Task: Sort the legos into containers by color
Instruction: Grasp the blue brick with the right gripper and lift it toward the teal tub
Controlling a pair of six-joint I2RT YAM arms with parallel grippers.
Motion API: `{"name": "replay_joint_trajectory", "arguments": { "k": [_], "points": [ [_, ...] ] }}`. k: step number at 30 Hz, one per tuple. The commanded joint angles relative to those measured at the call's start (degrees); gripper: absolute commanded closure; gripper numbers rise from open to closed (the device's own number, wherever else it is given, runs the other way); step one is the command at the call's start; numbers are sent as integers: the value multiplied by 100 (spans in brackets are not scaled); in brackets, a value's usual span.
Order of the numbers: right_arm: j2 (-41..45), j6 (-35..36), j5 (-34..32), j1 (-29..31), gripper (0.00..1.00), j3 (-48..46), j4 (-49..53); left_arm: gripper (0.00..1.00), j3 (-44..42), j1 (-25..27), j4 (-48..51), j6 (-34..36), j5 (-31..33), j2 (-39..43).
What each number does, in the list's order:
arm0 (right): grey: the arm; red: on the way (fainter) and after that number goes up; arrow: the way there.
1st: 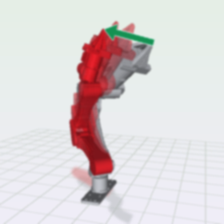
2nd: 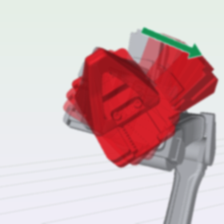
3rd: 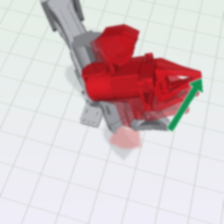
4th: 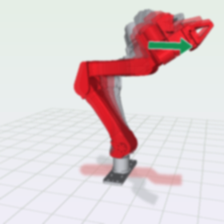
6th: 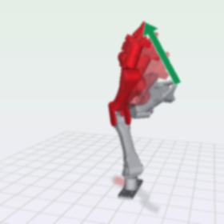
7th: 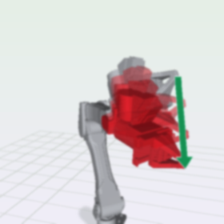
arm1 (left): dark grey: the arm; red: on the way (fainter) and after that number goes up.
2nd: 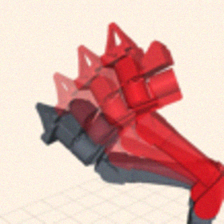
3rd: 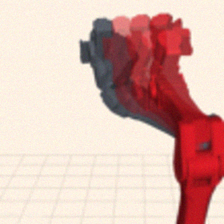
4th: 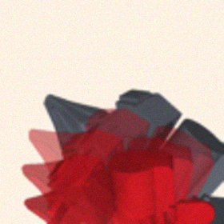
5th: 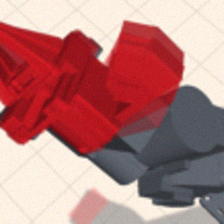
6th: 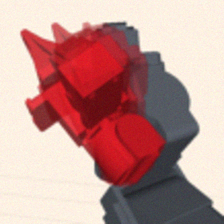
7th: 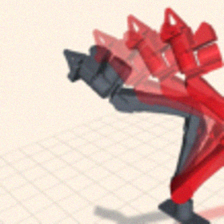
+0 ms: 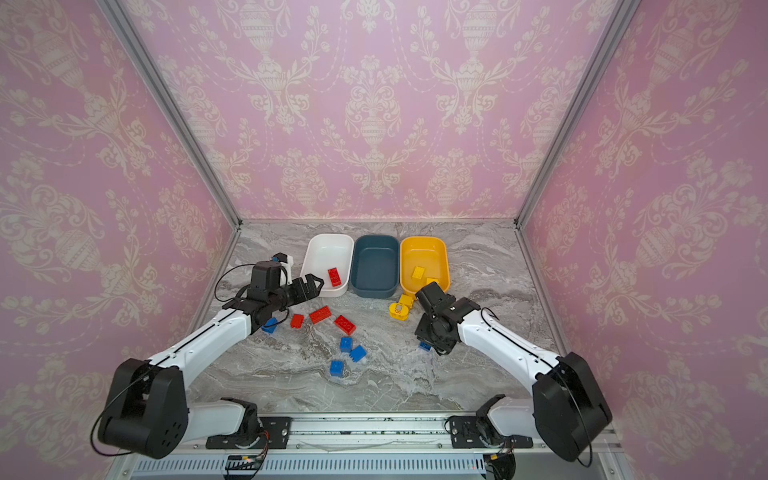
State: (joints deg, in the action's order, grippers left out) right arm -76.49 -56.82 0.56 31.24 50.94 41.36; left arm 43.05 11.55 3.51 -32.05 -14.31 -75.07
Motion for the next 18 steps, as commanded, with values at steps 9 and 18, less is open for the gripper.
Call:
{"name": "replay_joint_trajectory", "arguments": {
  "k": [9, 18],
  "points": [
    [-1727, 1561, -174, 146, 73, 2554, -423, 4, -392, -70, 62, -32, 77, 307],
    [-3295, 2178, -43, 45, 73, 4304, -674, 4, -446, -74, 127, -44, 119, 359]
  ]
}}
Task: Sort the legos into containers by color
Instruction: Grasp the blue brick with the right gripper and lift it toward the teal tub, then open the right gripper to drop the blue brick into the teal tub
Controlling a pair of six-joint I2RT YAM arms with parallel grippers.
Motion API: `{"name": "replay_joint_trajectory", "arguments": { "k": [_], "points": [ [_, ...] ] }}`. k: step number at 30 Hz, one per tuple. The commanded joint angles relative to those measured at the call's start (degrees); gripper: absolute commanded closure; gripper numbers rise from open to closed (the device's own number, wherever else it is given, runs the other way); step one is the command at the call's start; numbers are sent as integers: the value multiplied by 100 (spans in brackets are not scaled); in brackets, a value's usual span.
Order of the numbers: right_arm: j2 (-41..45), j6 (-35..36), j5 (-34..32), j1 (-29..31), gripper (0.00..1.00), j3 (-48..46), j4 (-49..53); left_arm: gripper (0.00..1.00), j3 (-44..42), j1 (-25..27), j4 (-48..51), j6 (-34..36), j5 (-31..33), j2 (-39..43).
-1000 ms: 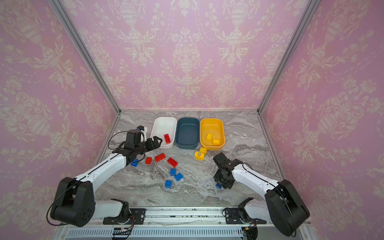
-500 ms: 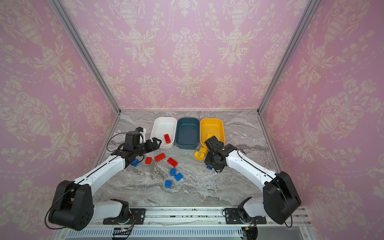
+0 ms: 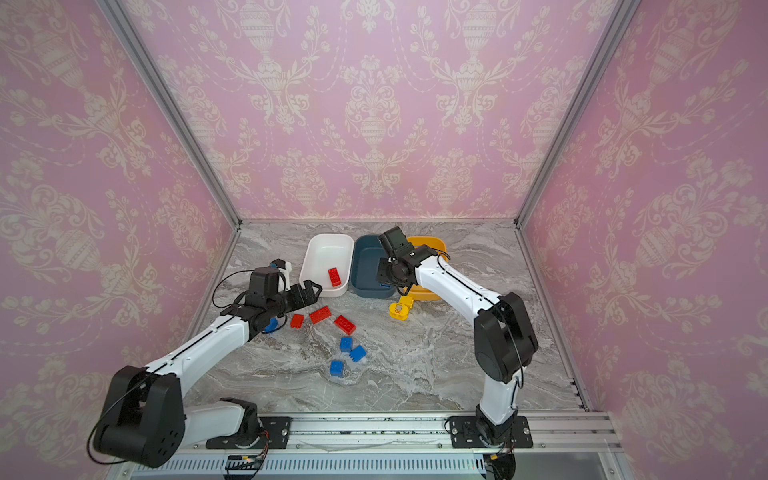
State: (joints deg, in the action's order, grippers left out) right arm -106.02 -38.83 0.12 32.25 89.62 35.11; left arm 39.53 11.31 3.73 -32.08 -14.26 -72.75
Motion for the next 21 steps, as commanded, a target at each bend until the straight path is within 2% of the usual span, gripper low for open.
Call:
{"name": "replay_joint_trajectory", "arguments": {
  "k": [1, 11, 19, 21],
  "points": [
    [-533, 419, 58, -77, 73, 675, -8, 4, -99, -50, 124, -35, 112, 139],
    [-2190, 807, 178, -269, 72, 2592, 429, 4, -136, -67, 181, -41, 169, 240],
    [-2909, 809, 304, -409, 68, 3338, 617, 4, -105, -76, 232, -35, 186, 261],
    [-3001, 820, 320, -428, 63, 3453, 680, 4, -103, -76, 240, -29, 187, 253]
  ]
}}
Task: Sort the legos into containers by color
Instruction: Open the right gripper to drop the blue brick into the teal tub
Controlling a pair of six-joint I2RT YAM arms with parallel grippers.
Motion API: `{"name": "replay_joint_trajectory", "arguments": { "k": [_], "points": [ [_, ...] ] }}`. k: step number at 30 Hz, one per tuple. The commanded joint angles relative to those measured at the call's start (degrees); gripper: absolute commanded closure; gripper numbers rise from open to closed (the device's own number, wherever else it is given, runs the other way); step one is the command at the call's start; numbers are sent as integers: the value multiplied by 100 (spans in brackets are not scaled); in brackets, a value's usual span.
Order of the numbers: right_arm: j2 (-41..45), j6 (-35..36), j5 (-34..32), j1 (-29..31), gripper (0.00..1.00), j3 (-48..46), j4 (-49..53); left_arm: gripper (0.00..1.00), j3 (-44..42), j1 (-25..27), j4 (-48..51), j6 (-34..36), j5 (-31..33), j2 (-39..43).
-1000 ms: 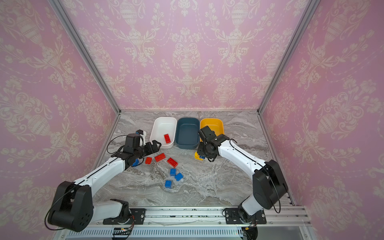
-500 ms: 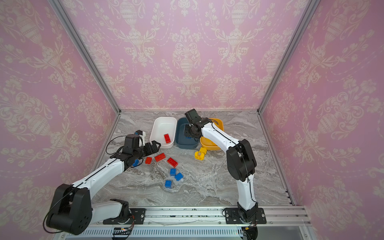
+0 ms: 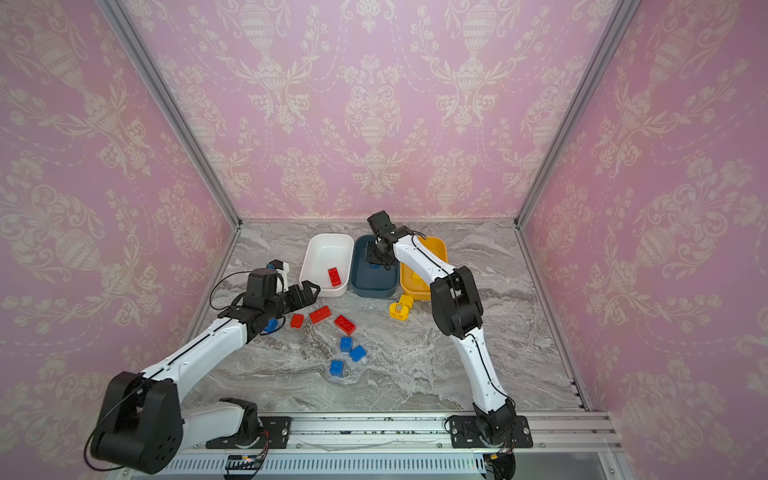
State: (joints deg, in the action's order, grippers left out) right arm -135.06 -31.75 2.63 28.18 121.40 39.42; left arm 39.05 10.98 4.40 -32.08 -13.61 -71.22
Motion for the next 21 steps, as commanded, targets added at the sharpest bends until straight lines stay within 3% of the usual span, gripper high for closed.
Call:
{"name": "replay_joint_trajectory", "arguments": {
  "k": [1, 4, 8, 21],
  "points": [
    [-123, 124, 76, -26, 58, 310, 268, 4, -52, -39, 166, -33, 121, 100],
    [-134, 164, 86, -29, 49, 322, 277, 4, -46, -44, 165, -37, 130, 102],
    [-117, 195, 80, -33, 45, 331, 286, 4, -51, -42, 166, -49, 139, 100],
    [83, 296, 111, -20, 44, 313, 321, 3, 6, -44, 225, -43, 161, 100]
  ]
}}
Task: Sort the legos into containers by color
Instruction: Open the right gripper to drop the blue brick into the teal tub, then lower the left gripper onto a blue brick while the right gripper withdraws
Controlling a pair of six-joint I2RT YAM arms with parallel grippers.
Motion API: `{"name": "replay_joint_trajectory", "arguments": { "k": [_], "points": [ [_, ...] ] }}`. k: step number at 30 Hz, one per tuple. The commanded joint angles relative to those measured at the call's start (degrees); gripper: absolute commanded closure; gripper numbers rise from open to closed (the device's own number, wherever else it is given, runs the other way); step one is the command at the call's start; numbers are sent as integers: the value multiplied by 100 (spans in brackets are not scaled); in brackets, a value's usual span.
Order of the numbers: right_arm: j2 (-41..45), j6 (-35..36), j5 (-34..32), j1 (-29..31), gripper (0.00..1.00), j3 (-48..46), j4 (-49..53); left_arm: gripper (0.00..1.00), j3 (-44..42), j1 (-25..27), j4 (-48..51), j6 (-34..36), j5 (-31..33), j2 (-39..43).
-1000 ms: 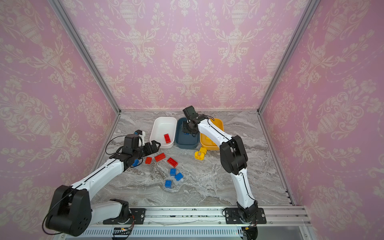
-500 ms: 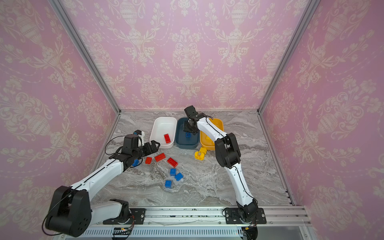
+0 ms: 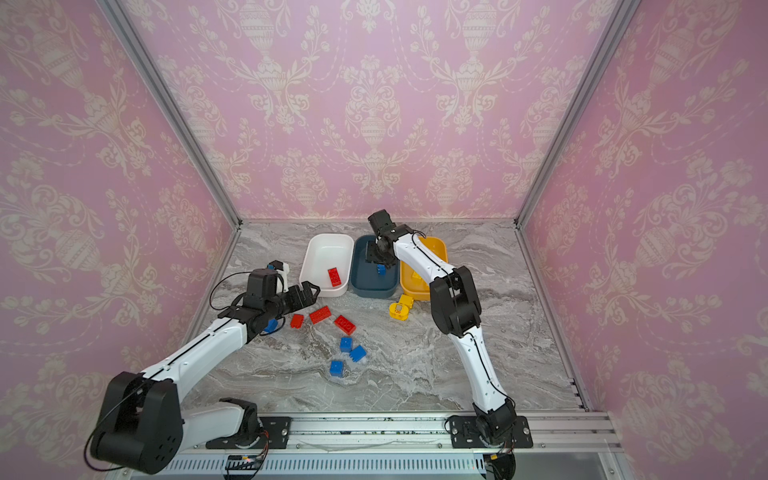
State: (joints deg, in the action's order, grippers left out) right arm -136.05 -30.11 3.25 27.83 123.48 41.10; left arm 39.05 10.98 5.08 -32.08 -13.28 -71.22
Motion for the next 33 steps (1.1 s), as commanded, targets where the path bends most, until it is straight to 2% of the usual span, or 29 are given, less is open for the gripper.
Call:
{"name": "replay_joint_trajectory", "arguments": {
  "k": [1, 9, 16, 22, 27, 33],
  "points": [
    [216, 145, 62, 11, 44, 74, 146, 4, 15, -44, 172, -42, 137, 100],
    [642, 259, 116, 95, 31, -279, 72, 5, 114, -44, 447, 32, 236, 130],
    [1353, 382, 237, 227, 22, -963, -25, 6, 519, -67, 1373, 399, 485, 220],
    [2275, 480, 439, 280, 18, -2079, -227, 7, 1003, -188, 2563, 1019, 939, 5],
    [2983, 530, 465, 279, 17, -2888, -270, 9, 1120, -311, 2929, 1128, 1090, -280],
    [3710, 472, 547, 278, 15, -3682, -252, 13, 1311, -463, 3403, 1327, 1772, -472]
  ]
}}
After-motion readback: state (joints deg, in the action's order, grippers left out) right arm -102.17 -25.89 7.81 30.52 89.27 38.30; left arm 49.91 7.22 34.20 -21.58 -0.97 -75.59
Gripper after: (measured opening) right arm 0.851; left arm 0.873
